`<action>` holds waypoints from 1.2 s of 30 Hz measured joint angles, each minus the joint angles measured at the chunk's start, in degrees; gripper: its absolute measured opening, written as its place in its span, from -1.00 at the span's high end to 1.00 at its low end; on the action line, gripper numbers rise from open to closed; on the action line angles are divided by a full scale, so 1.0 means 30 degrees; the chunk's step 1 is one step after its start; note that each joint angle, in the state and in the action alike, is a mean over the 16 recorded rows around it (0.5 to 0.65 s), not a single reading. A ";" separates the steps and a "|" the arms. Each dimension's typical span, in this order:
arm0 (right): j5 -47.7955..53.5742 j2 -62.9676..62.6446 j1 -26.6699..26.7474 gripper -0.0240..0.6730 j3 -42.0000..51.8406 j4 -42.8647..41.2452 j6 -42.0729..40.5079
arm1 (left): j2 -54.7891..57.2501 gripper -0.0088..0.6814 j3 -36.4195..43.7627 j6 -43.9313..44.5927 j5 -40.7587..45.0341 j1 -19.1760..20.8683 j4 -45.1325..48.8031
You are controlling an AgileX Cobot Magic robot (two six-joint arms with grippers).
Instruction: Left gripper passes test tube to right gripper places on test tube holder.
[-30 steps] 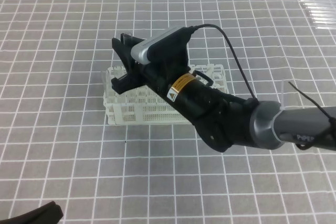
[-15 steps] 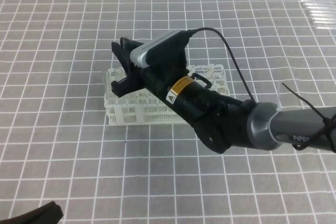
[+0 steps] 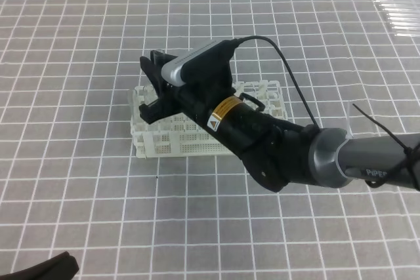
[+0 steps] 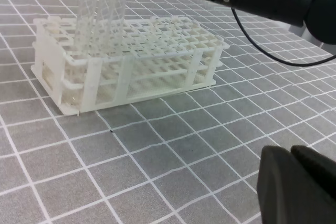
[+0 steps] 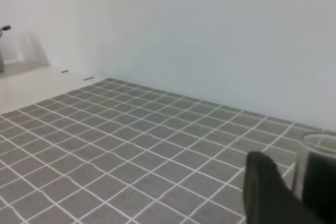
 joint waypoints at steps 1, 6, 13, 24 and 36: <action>0.0059 -0.0011 0.0000 0.48 0.0000 0.0000 0.0002 | 0.0000 0.98 0.0000 0.0000 0.0000 0.0000 0.0000; 0.0596 -0.0217 0.0000 0.28 0.0000 0.0000 0.0007 | 0.0025 0.98 0.0044 0.0007 -0.0048 -0.0003 0.0003; 0.2182 -0.1463 0.0000 0.09 0.0244 -0.0183 -0.0016 | 0.0034 0.98 0.0059 0.0012 -0.0080 -0.0004 0.0004; 0.8002 -0.7964 0.0000 0.41 0.2529 -0.0723 -0.0056 | 0.0000 0.98 0.0015 0.0002 -0.0016 0.0000 0.0001; 1.4588 -1.8251 0.0000 0.93 0.7914 -0.0801 -0.0034 | 0.0034 0.98 0.0073 0.0009 -0.0064 -0.0004 0.0006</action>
